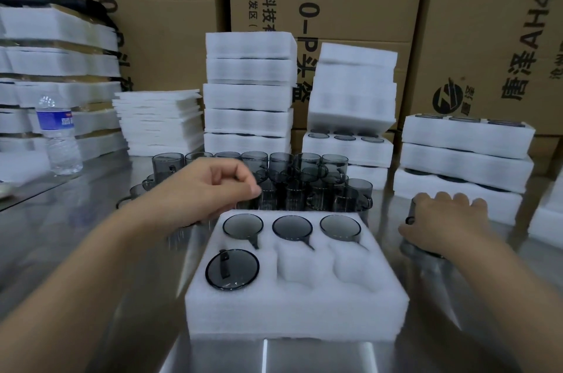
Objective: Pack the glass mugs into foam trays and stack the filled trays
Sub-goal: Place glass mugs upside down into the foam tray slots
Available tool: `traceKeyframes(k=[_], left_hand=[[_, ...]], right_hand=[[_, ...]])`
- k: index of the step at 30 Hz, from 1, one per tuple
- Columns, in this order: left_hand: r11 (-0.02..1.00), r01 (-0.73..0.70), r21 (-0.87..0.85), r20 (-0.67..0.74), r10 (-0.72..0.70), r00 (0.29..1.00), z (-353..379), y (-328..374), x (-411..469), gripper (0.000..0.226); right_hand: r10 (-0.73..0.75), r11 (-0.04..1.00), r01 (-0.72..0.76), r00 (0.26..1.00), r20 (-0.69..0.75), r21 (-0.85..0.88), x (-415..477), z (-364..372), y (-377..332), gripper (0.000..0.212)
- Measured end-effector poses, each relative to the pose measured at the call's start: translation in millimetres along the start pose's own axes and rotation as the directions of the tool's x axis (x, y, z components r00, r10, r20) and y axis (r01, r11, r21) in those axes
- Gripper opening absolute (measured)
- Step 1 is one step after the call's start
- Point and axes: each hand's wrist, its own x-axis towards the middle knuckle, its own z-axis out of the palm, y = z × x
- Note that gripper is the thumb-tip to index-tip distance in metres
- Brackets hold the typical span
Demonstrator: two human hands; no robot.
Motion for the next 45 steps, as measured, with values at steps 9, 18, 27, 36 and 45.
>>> traceKeyframes(k=[9, 18, 27, 36, 45], left_hand=[[0.986, -0.164, -0.016, -0.038, 0.163, 0.986, 51, -3, 1, 0.015], [0.991, -0.133, -0.035, -0.01, 0.132, 0.991, 62, -4, 1, 0.013], [0.993, -0.095, -0.068, -0.054, 0.091, 0.994, 60, -7, 5, 0.007], [0.993, 0.02, -0.113, -0.186, -0.041, 0.982, 59, -18, 13, 0.041], [0.97, -0.036, -0.24, -0.165, -0.005, 0.986, 61, -8, 10, 0.011]], right_hand=[[-0.071, 0.997, 0.069, 0.997, -0.035, -0.042, -5, 2, -7, 0.012], [-0.203, 0.978, 0.193, 0.965, -0.166, -0.073, -15, 3, -22, 0.045], [-0.188, 0.898, 0.377, 0.793, -0.58, 0.225, -39, -26, -38, 0.065], [-0.367, 0.549, 0.764, 0.585, -0.724, 0.339, -90, -29, -72, 0.062], [-0.437, 0.568, 0.779, 0.558, -0.706, 0.264, -94, -23, -79, 0.069]])
